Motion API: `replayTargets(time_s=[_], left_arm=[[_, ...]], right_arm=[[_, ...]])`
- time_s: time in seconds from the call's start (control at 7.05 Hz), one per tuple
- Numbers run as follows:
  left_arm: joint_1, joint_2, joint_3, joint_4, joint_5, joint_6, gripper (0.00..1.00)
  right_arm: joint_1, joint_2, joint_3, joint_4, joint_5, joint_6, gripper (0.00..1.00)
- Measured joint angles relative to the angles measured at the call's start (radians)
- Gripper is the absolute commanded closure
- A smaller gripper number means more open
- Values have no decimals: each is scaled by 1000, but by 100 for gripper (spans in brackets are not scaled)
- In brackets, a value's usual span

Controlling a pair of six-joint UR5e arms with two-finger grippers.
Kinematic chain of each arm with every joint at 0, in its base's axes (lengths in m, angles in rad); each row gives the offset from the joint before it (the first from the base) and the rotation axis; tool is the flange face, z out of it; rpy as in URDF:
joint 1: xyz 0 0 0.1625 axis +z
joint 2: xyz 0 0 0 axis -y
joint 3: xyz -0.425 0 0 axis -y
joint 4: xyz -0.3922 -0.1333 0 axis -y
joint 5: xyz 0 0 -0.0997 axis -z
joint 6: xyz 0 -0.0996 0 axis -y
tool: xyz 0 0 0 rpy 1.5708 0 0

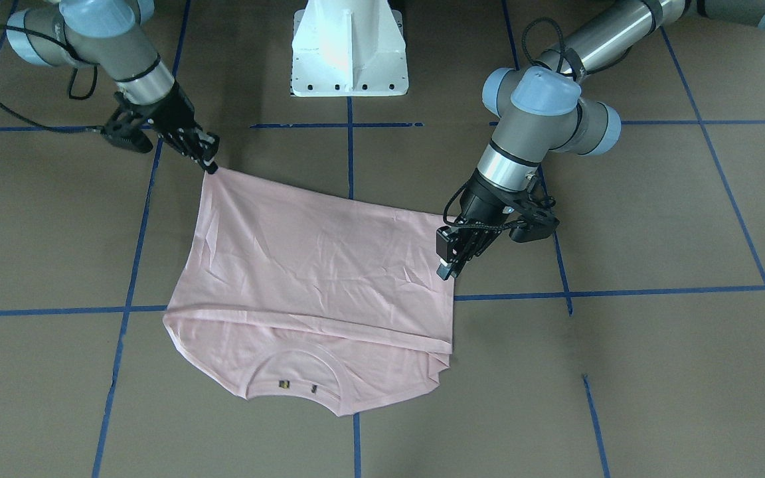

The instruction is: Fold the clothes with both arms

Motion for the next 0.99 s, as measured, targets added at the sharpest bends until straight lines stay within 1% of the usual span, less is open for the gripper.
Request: replayTargets(time_s=[0.14, 0.28, 0.43, 0.57, 0.71, 0.85, 0.99], left_arm=[[0, -1, -2, 0, -1, 0, 68], [0, -3, -4, 0, -2, 0, 68], [3, -4, -8, -1, -4, -9, 68], [13, -5, -18, 0, -5, -29, 68], [29, -2, -51, 10, -6, -57, 65], [52, 14, -107, 23, -5, -99, 64], [89, 48, -179, 31, -3, -152, 55]], right_arm=[[-75, -45, 76, 2, 64, 44, 98], [-136, -60, 116, 3, 108, 70, 91], [-183, -64, 129, 4, 127, 80, 1], [-215, -65, 130, 5, 130, 83, 0], [-238, -65, 122, 5, 125, 86, 0], [-244, -60, 116, 6, 117, 86, 0], [-234, -50, 110, 6, 91, 85, 0]])
